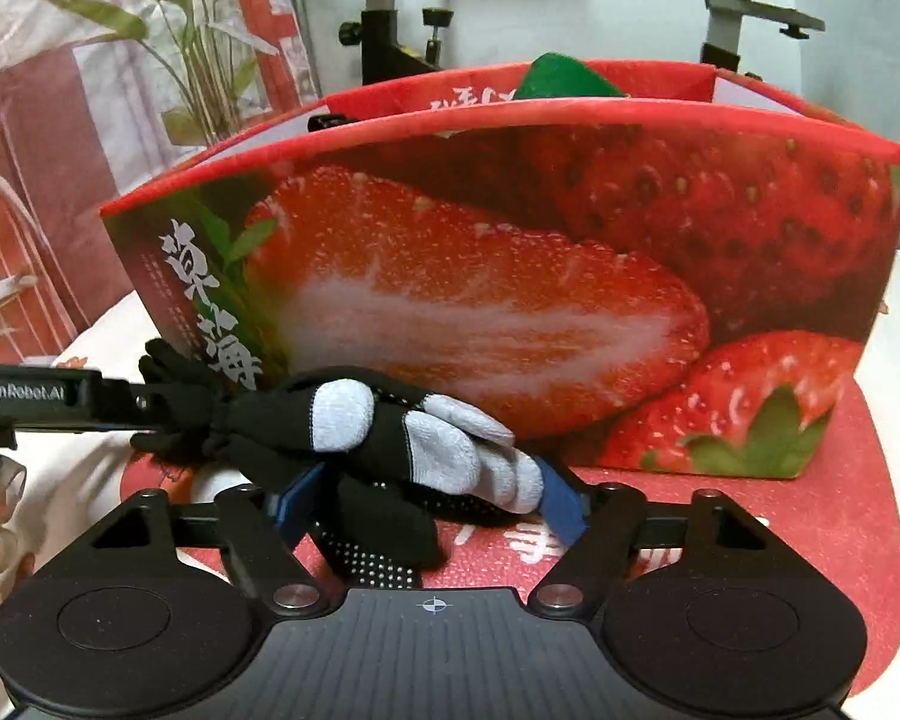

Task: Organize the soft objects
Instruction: 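Move the left gripper to the black-and-white glove and close on it, then lift the glove with the left gripper and carry it over the box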

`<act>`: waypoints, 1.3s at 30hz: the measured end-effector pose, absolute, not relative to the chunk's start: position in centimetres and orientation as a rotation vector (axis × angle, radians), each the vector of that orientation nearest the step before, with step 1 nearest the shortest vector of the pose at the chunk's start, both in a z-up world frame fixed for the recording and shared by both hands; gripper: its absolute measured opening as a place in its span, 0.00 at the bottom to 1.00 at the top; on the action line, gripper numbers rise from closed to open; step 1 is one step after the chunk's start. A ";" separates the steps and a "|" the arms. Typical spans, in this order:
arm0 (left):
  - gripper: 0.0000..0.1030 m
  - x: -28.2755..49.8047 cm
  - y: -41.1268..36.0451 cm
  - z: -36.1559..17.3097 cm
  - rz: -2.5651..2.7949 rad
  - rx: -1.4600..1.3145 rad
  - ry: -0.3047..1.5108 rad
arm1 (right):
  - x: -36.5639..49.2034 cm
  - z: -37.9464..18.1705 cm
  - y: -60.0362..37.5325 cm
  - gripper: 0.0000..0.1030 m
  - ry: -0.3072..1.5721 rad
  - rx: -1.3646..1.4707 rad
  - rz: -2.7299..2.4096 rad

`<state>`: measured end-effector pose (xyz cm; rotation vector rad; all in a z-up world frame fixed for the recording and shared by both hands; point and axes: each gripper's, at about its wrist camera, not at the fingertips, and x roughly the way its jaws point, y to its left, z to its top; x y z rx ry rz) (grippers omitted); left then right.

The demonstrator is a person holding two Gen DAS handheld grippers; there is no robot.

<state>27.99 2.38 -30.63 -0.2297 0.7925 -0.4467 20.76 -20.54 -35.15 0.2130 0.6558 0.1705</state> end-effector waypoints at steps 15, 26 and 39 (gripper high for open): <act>0.19 25.4 2.3 -30.7 -0.445 -0.192 0.813 | 19.1 -34.6 -20.4 0.14 0.677 0.271 0.241; 0.18 22.1 2.9 -30.3 -0.413 -0.199 0.814 | 16.1 -33.5 -20.0 0.11 0.644 0.283 0.260; 0.18 19.1 3.5 -28.2 -0.396 -0.200 0.752 | 13.2 -31.2 -19.9 0.10 0.572 0.296 0.289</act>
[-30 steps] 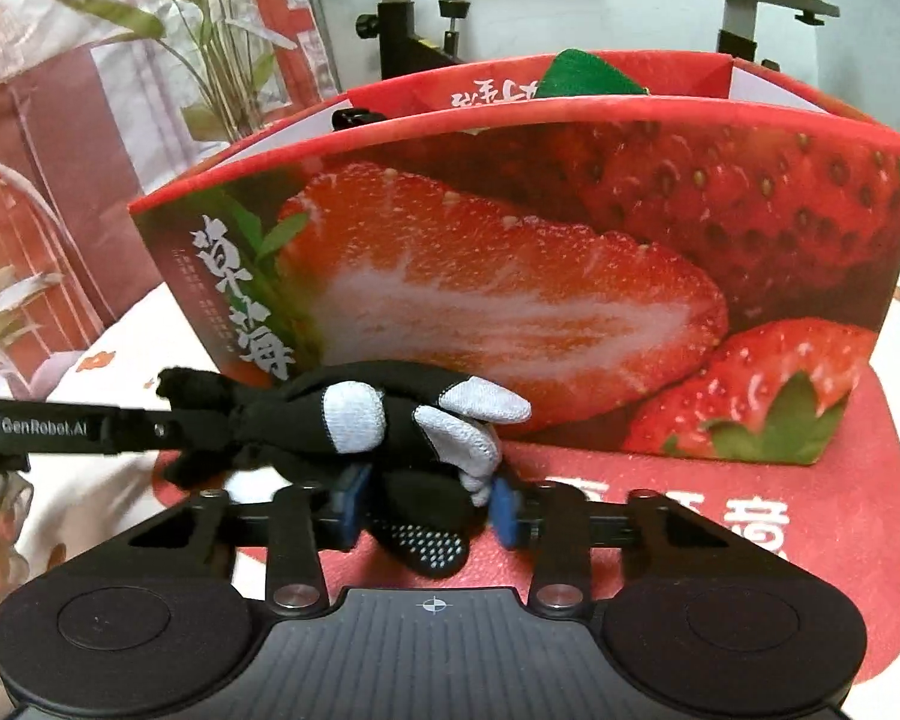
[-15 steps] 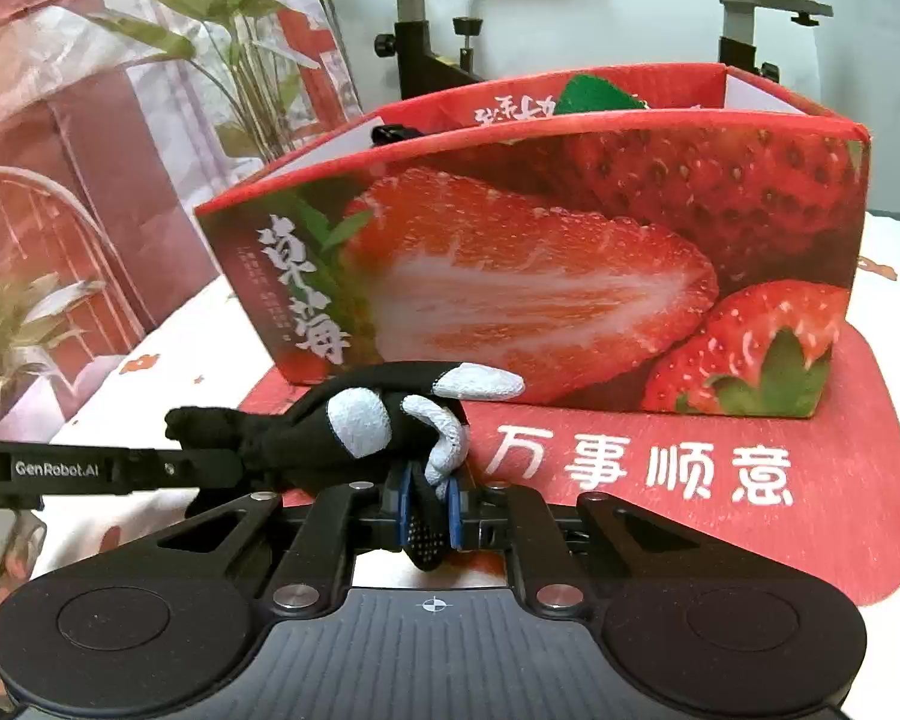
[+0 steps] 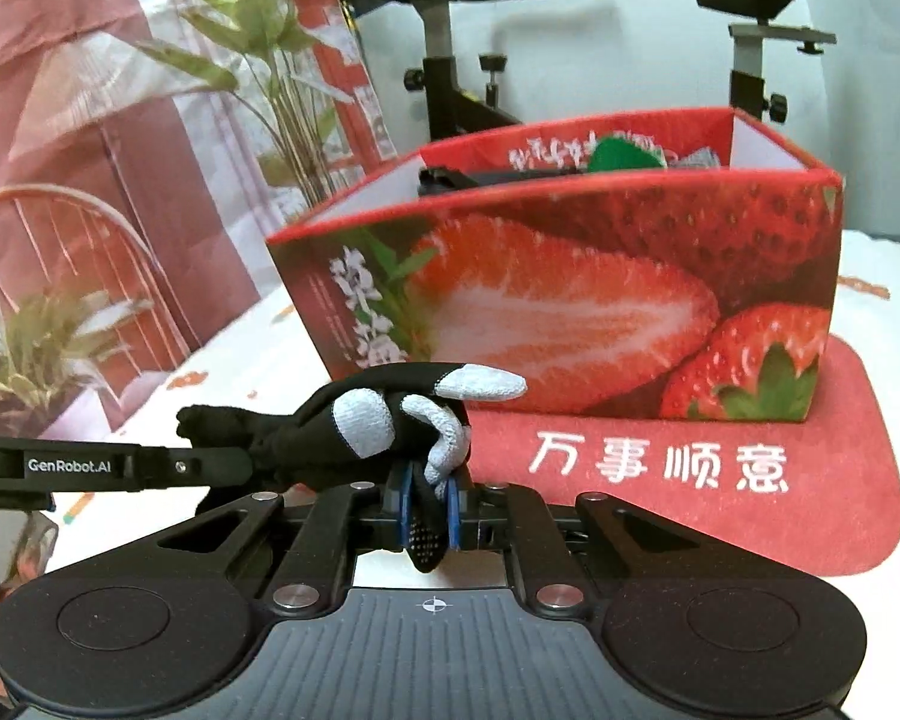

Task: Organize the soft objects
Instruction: 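Lift the glove with the left gripper and carry it over the box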

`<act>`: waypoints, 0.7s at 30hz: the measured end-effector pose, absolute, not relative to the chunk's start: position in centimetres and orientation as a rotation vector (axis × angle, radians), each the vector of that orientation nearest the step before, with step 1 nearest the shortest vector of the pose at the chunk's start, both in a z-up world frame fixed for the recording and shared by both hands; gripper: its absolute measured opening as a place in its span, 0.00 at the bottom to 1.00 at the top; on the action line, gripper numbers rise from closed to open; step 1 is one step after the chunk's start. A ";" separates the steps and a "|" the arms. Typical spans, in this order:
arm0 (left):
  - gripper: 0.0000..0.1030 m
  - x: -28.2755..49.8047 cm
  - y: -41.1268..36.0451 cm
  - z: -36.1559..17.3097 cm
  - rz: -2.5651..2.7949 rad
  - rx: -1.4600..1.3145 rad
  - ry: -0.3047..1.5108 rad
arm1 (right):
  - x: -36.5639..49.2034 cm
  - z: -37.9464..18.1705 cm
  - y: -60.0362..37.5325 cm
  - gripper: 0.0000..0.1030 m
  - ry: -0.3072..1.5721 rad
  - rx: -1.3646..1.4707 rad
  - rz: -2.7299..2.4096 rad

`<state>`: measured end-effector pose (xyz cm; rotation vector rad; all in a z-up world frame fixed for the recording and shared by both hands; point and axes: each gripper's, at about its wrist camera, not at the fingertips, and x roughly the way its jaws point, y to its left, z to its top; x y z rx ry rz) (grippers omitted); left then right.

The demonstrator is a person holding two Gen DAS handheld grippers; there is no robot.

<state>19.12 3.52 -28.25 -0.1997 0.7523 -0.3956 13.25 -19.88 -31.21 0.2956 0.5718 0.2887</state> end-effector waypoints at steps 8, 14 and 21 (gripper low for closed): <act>0.18 18.5 3.5 -25.3 -0.413 -0.214 0.666 | 12.6 -27.1 -20.8 0.10 0.446 0.278 0.309; 0.18 19.5 3.1 -21.5 -0.446 -0.256 0.574 | 14.3 -23.3 -22.0 0.10 0.359 0.252 0.294; 0.18 22.6 1.1 -19.5 -0.462 -0.242 0.530 | 18.4 -21.5 -23.3 0.10 0.331 0.209 0.257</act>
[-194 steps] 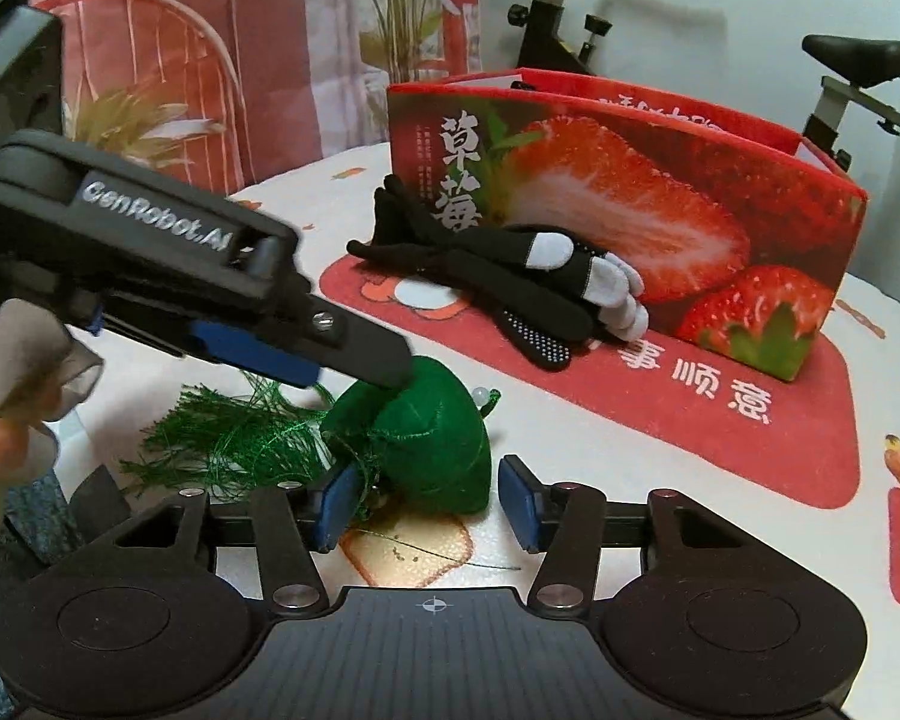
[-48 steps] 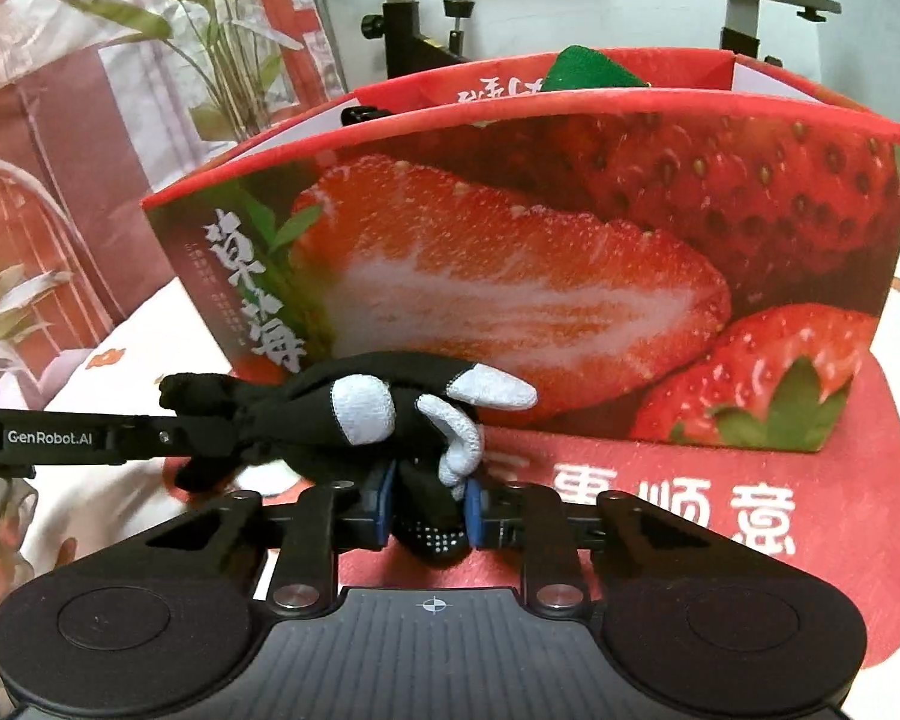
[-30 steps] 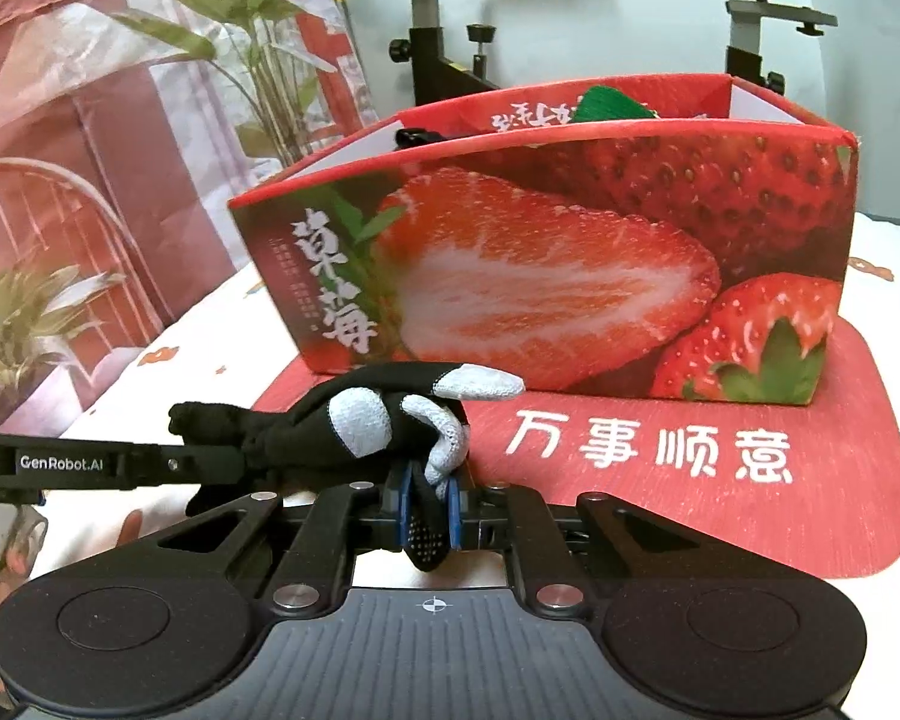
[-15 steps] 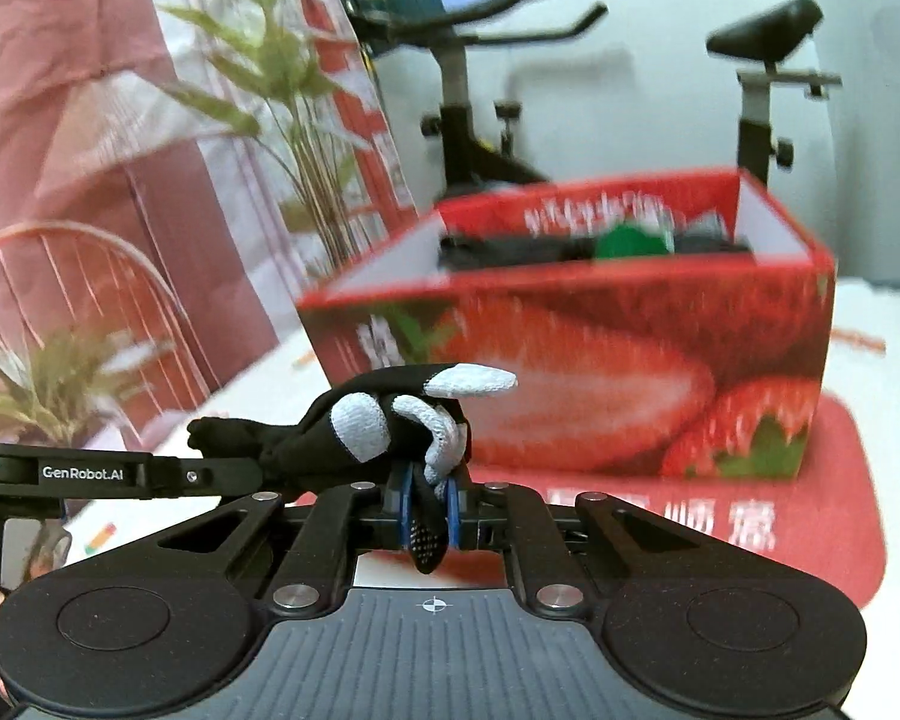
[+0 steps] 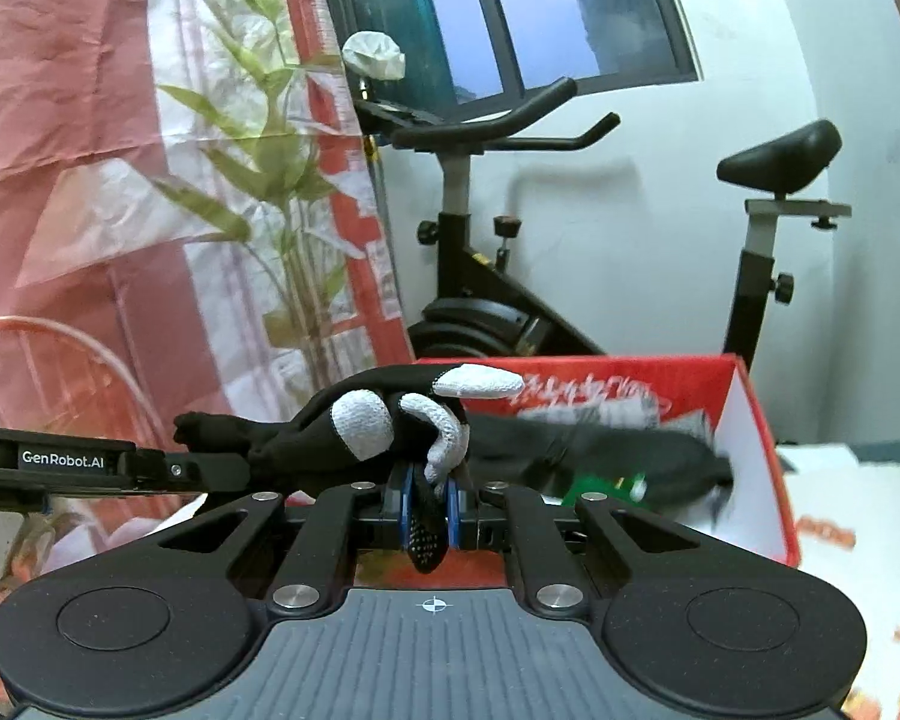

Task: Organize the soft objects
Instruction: 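Lift the glove with the left gripper and carry it over the box, then lower the glove into the box and open the left gripper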

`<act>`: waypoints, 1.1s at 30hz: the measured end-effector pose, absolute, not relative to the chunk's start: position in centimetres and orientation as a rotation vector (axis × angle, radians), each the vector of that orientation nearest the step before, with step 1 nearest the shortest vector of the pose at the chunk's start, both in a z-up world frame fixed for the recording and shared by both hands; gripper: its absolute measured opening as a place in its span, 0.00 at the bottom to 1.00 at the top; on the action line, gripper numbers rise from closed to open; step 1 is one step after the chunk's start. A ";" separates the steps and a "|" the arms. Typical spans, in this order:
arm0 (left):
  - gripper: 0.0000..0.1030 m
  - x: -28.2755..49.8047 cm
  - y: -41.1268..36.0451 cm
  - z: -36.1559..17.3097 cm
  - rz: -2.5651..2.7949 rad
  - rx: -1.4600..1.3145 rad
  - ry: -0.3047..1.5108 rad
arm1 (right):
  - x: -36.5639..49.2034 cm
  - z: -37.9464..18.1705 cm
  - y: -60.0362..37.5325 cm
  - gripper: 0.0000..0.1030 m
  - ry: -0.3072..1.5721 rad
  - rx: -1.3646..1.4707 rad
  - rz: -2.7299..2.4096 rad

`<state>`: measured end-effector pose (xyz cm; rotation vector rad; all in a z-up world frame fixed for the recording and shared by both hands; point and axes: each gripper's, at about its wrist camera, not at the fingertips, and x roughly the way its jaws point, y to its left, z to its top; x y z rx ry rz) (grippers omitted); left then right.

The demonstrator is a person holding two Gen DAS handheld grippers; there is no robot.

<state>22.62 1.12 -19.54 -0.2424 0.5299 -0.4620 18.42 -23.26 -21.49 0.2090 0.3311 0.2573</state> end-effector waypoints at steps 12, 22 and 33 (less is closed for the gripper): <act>0.23 31.5 -3.2 -19.9 -0.463 -0.168 0.608 | 28.7 -23.4 -28.0 0.11 0.462 0.327 0.161; 0.52 33.7 -3.6 -20.5 -0.442 -0.110 0.635 | 29.9 -24.0 -29.4 0.24 0.509 0.307 0.043; 0.93 29.4 -2.3 -15.2 -0.390 -0.077 0.527 | 25.3 -18.4 -29.6 0.85 0.430 0.300 0.028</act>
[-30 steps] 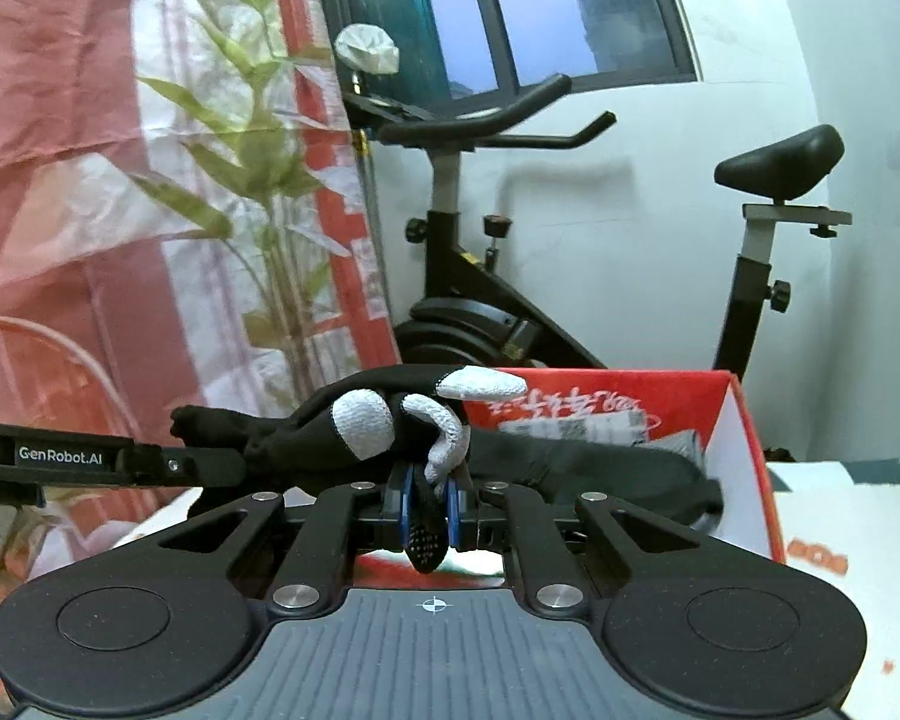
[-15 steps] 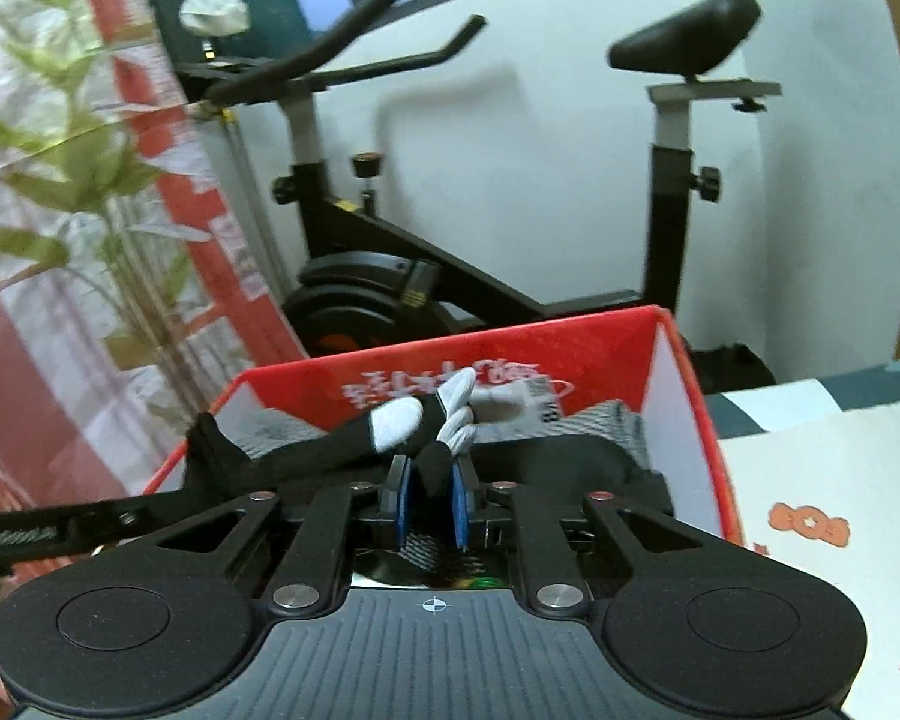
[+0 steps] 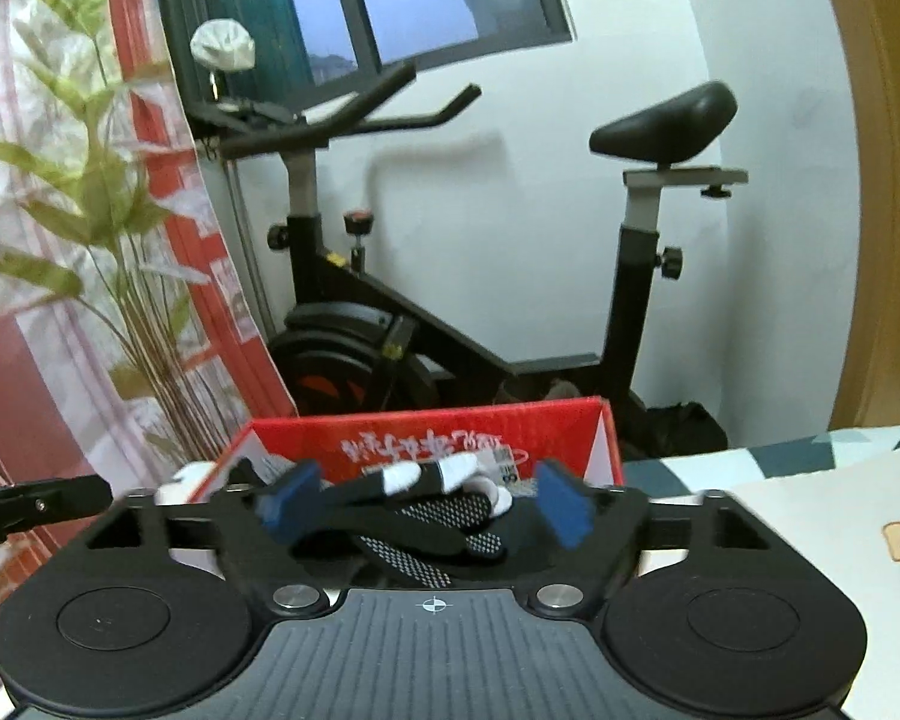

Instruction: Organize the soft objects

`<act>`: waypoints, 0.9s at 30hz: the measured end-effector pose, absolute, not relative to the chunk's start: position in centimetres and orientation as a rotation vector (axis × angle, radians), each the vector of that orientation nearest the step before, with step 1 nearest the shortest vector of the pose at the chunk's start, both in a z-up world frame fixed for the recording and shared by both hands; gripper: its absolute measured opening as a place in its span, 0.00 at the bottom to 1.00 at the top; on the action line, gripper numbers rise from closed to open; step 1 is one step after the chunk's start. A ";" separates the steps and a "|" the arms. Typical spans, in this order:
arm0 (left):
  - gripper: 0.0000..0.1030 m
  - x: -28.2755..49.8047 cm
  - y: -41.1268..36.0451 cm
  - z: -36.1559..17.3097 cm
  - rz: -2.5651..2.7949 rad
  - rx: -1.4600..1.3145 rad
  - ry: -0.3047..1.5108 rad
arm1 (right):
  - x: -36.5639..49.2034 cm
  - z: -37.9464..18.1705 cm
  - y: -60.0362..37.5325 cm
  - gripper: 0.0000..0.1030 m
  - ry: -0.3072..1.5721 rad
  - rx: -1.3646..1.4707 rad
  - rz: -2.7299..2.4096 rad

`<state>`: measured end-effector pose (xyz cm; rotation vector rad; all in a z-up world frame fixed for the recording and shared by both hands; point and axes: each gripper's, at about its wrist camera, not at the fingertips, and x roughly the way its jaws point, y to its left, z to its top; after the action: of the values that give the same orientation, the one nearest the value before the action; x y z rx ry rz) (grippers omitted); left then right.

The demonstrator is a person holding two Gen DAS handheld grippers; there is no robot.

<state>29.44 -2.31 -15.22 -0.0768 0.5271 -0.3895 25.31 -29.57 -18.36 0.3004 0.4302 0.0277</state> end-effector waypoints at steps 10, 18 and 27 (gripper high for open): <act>1.00 24.6 -2.0 -11.1 -0.336 -0.015 0.455 | 19.1 -13.0 -29.0 1.00 0.344 0.258 0.055; 1.00 19.5 -1.6 -8.2 -0.262 0.019 0.382 | 14.1 -9.2 -26.7 1.00 0.287 0.180 0.011; 1.00 13.9 -0.4 -3.5 -0.194 0.047 0.303 | 8.6 -4.8 -24.9 1.00 0.305 0.174 -0.051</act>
<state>13.87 -0.35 -3.46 0.0466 0.3033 -0.1938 8.60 -24.91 -4.84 0.1743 0.3052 -0.0514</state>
